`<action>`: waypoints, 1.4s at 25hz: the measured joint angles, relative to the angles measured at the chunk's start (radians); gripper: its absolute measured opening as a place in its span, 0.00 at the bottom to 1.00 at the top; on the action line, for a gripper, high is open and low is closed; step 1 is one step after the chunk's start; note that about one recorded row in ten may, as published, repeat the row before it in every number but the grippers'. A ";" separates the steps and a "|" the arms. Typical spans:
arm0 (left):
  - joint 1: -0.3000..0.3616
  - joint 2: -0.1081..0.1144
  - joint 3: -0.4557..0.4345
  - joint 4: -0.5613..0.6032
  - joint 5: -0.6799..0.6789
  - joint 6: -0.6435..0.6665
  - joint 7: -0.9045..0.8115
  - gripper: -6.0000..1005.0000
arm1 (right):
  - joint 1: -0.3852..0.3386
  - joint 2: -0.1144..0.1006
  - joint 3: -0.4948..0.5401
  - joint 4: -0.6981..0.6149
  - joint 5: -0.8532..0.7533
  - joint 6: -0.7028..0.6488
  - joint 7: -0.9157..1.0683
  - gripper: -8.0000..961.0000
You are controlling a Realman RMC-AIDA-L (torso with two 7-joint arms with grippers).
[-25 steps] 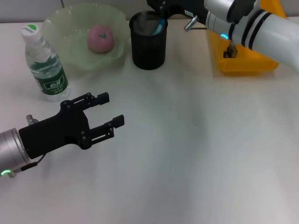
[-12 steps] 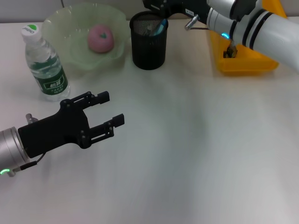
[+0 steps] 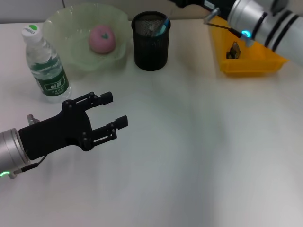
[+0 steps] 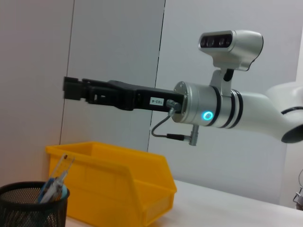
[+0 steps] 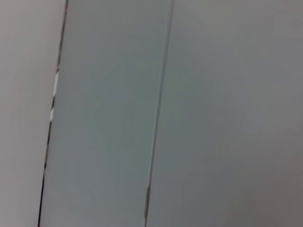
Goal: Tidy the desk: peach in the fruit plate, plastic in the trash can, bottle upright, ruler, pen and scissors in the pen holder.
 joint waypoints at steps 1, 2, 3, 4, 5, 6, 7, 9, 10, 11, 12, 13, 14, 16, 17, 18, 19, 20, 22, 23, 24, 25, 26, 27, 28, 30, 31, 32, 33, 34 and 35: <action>0.000 -0.001 0.000 0.001 0.000 0.002 0.000 0.74 | -0.021 0.000 0.002 -0.017 0.007 -0.007 0.033 0.73; 0.001 -0.002 0.000 0.002 0.000 0.007 0.001 0.74 | -0.038 -0.001 0.005 -0.029 0.013 -0.010 0.060 0.75; 0.001 -0.003 0.000 0.003 -0.001 0.010 0.004 0.74 | -0.056 -0.002 0.007 -0.042 0.019 -0.015 0.095 0.78; 0.000 -0.003 0.002 0.003 -0.001 0.019 0.008 0.75 | -0.073 -0.003 0.007 -0.052 0.020 -0.023 0.122 0.80; 0.000 -0.003 0.002 0.003 -0.001 0.019 0.008 0.75 | -0.094 -0.005 0.006 -0.062 0.020 -0.041 0.154 0.83; -0.002 -0.003 0.003 0.003 -0.001 0.025 0.008 0.75 | -0.121 -0.007 0.002 -0.076 0.017 -0.072 0.195 0.83; -0.005 -0.003 0.005 0.002 -0.001 0.031 0.008 0.76 | -0.146 -0.009 -0.004 -0.087 0.010 -0.107 0.231 0.82; -0.013 -0.003 0.008 -0.003 0.001 0.041 -0.007 0.76 | -0.233 -0.013 -0.011 -0.137 -0.049 -0.238 0.326 0.82; -0.013 -0.003 0.008 -0.003 0.001 0.041 -0.007 0.76 | -0.233 -0.013 -0.011 -0.137 -0.049 -0.238 0.326 0.82; -0.016 -0.003 0.008 -0.004 0.001 0.041 -0.017 0.77 | -0.263 -0.014 -0.010 -0.154 -0.079 -0.289 0.353 0.82; -0.020 -0.003 0.008 -0.005 0.002 0.041 -0.031 0.77 | -0.296 -0.017 -0.007 -0.171 -0.106 -0.338 0.375 0.82; -0.025 -0.003 0.009 -0.005 0.003 0.040 -0.043 0.77 | -0.324 -0.020 -0.007 -0.182 -0.136 -0.393 0.401 0.82; -0.031 -0.002 0.013 -0.005 0.011 0.038 -0.061 0.78 | -0.373 -0.030 -0.005 -0.195 -0.190 -0.478 0.448 0.82; -0.046 0.001 0.022 -0.001 0.037 0.037 -0.095 0.78 | -0.394 -0.038 -0.003 -0.199 -0.222 -0.519 0.474 0.82; -0.050 0.003 0.024 0.001 0.053 0.037 -0.102 0.78 | -0.413 -0.045 0.000 -0.202 -0.255 -0.552 0.498 0.82; -0.055 0.004 0.026 0.003 0.069 0.039 -0.105 0.79 | -0.429 -0.052 0.009 -0.202 -0.296 -0.581 0.513 0.82; -0.060 0.006 0.026 0.003 0.087 0.039 -0.105 0.79 | -0.447 -0.062 0.035 -0.199 -0.382 -0.623 0.523 0.82; -0.060 0.006 0.026 0.003 0.087 0.039 -0.105 0.79 | -0.447 -0.062 0.035 -0.199 -0.382 -0.623 0.523 0.82; -0.066 0.007 0.026 0.003 0.105 0.040 -0.105 0.79 | -0.459 -0.067 0.088 -0.202 -0.518 -0.650 0.523 0.82; -0.066 0.007 0.026 0.003 0.105 0.040 -0.105 0.79 | -0.460 -0.068 0.112 -0.209 -0.588 -0.655 0.520 0.82; -0.070 0.006 0.026 0.003 0.115 0.040 -0.105 0.79 | -0.460 -0.069 0.130 -0.214 -0.645 -0.658 0.517 0.82; -0.070 0.006 0.026 0.003 0.115 0.040 -0.105 0.79 | -0.458 -0.071 0.148 -0.218 -0.708 -0.659 0.514 0.82; -0.070 0.006 0.026 0.003 0.115 0.040 -0.105 0.80 | -0.456 -0.072 0.156 -0.220 -0.746 -0.659 0.511 0.82; -0.075 0.003 0.026 0.003 0.128 0.037 -0.106 0.80 | -0.455 -0.074 0.161 -0.222 -0.777 -0.658 0.507 0.82; -0.075 0.003 0.026 0.003 0.128 0.037 -0.106 0.80 | -0.453 -0.076 0.164 -0.222 -0.800 -0.656 0.496 0.82; -0.081 -0.002 0.026 0.003 0.163 0.013 -0.110 0.80 | -0.453 -0.076 0.166 -0.223 -0.827 -0.654 0.465 0.82; -0.081 -0.002 0.026 0.003 0.163 0.013 -0.110 0.80 | -0.453 -0.077 0.166 -0.223 -0.835 -0.654 0.450 0.82; -0.084 -0.002 0.026 0.003 0.170 0.009 -0.112 0.80 | -0.453 -0.077 0.166 -0.223 -0.841 -0.654 0.438 0.82; -0.089 -0.002 0.026 0.003 0.183 0.012 -0.121 0.80 | -0.453 -0.077 0.166 -0.223 -0.846 -0.654 0.429 0.82; -0.090 0.000 0.026 0.003 0.188 0.013 -0.123 0.80 | -0.453 -0.077 0.166 -0.224 -0.851 -0.654 0.417 0.82; -0.090 0.003 0.026 0.003 0.198 0.013 -0.128 0.80 | -0.453 -0.077 0.166 -0.224 -0.851 -0.654 0.417 0.82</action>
